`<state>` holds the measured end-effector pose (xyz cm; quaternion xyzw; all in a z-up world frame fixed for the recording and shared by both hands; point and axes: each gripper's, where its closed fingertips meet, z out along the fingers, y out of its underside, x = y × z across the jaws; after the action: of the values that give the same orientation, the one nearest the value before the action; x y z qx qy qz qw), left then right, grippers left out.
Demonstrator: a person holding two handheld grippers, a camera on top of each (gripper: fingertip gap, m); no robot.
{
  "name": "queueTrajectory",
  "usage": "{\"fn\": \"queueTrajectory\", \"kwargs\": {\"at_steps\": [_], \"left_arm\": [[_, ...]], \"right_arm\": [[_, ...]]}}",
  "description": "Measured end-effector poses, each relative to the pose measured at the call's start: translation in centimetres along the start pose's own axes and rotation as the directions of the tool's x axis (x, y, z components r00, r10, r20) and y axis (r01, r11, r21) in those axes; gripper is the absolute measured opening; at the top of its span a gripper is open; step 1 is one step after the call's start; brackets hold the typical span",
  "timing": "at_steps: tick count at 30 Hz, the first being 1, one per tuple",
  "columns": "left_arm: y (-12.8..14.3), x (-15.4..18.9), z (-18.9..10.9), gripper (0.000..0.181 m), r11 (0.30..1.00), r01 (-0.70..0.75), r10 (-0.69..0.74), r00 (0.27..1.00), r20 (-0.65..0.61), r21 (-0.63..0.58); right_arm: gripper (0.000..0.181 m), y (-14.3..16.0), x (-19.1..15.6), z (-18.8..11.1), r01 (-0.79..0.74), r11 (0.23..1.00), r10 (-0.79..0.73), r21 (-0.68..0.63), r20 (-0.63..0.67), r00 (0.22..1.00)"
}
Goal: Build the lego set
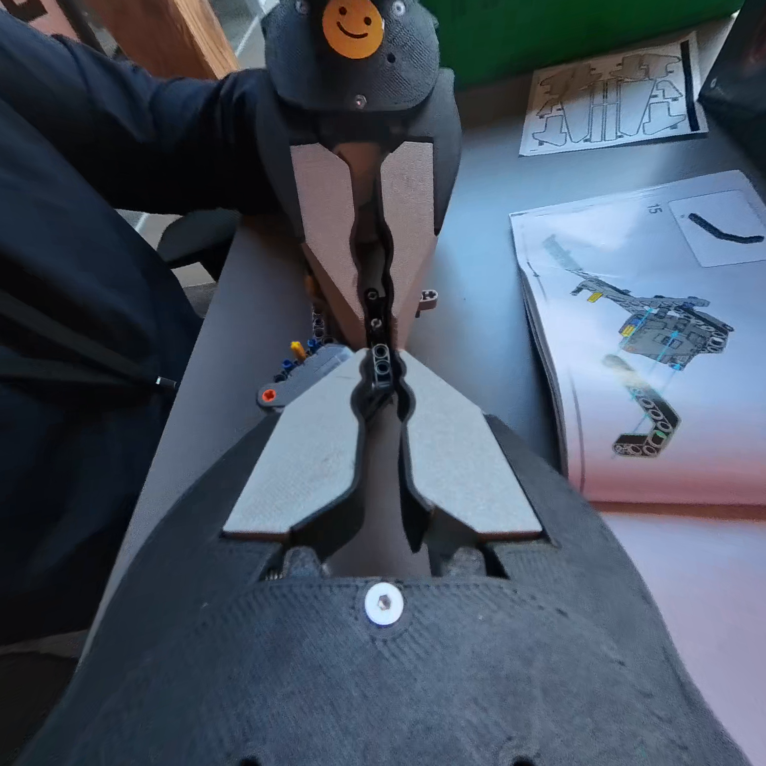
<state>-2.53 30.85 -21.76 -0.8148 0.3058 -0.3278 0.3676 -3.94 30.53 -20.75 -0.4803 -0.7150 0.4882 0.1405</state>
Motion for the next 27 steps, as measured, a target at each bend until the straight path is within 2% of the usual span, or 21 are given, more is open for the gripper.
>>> {"fn": "queueTrajectory", "kwargs": {"at_steps": [4, 8, 12, 16, 24, 26, 27], "left_arm": [[0.8, -0.2, 0.3, 0.005, 0.998, -0.027, 0.029, 0.999, 0.031, -0.054], [0.7, -0.9, -0.4, 0.005, 0.999, 0.049, -0.048, 0.998, 0.037, -0.021], [-1.0, -0.8, -1.3, 0.006, 0.967, 0.228, -0.217, 0.971, -0.099, 0.114], [-2.3, -0.4, -1.8, 0.007, 0.934, 0.296, -0.261, 0.948, -0.182, 0.201], [-3.0, -0.4, -1.9, 0.006, 0.912, 0.34, -0.29, 0.931, -0.223, 0.232], [-1.9, -0.3, -1.3, 0.006, 0.929, 0.333, -0.301, 0.933, -0.197, 0.162], [-2.0, -0.4, -1.4, 0.006, 0.929, 0.327, -0.295, 0.937, -0.189, 0.171]], "right_arm": [[0.006, 0.7, 0.1, 0.5, 0.014, 1.0, -0.015, -0.024, -0.023, 1.0], [0.006, -0.2, 1.0, 0.7, 0.001, 1.0, 0.002, 0.02, -0.139, 0.99], [0.005, -2.4, 1.2, -0.3, -0.129, 0.971, 0.143, 0.201, -0.056, 0.988], [0.005, -4.0, 1.2, -1.4, -0.304, 0.886, 0.28, 0.35, 0.117, 0.953], [0.002, -4.9, 1.4, -2.3, -0.341, 0.844, 0.301, 0.414, 0.16, 0.94], [0.0, -6.9, 3.0, -6.3, -0.355, 0.727, 0.323, 0.587, 0.164, 0.932], [0.0, -6.9, 4.1, -8.5, -0.305, 0.696, 0.328, 0.65, 0.09, 0.94]]}}
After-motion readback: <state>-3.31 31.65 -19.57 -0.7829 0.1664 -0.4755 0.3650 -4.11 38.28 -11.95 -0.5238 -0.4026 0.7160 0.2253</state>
